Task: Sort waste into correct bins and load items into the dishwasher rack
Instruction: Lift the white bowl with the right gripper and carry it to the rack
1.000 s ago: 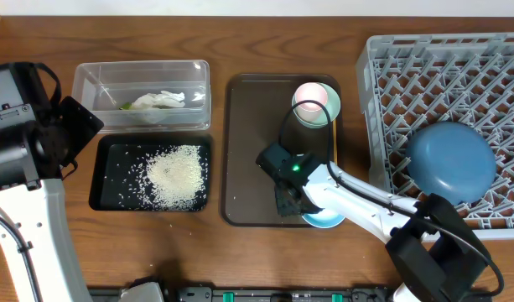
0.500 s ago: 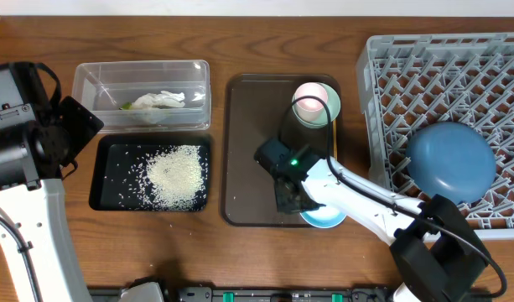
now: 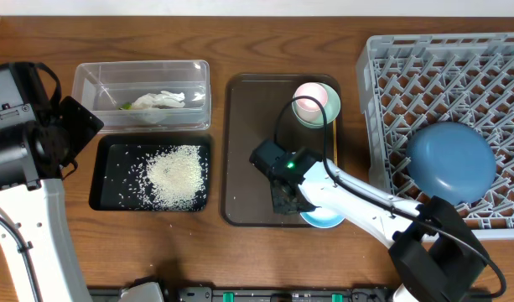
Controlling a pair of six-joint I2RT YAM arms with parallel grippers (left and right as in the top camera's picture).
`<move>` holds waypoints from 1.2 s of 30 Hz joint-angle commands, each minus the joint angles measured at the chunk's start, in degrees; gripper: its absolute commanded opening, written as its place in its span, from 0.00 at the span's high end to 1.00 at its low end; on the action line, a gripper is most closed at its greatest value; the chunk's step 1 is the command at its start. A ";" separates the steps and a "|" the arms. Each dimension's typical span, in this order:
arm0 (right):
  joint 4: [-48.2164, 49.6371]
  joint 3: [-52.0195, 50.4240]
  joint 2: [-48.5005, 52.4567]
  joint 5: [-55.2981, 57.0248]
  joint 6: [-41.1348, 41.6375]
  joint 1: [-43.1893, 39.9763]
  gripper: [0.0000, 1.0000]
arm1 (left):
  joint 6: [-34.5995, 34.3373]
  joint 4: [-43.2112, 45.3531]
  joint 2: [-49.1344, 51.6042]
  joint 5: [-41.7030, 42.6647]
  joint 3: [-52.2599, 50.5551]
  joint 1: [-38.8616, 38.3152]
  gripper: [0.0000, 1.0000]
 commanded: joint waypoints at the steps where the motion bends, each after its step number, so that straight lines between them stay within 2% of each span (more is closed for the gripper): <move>1: 0.17 -0.57 0.20 1.49 1.68 0.37 0.78 | -0.04 -0.20 -0.20 -0.31 0.33 0.24 0.07; 4: 0.11 -0.66 0.20 1.51 2.60 0.37 0.83 | -0.04 -0.20 -0.20 -0.31 0.33 0.24 0.07; 10: 0.13 -0.68 0.20 1.73 2.58 0.72 0.83 | -0.04 -0.20 -0.20 -0.31 0.33 0.24 0.07; 20: 0.15 -1.09 0.20 1.92 2.78 0.81 0.82 | -0.04 -0.20 -0.20 -0.31 0.33 0.24 0.07; 28: 1.66 -3.41 0.20 2.95 4.07 0.81 0.78 | -0.04 -0.20 -0.20 -0.31 0.33 0.24 0.07; 36: 2.40 -3.15 0.17 2.49 4.00 0.59 0.85 | -0.04 -0.20 -0.20 -0.31 0.33 0.24 0.07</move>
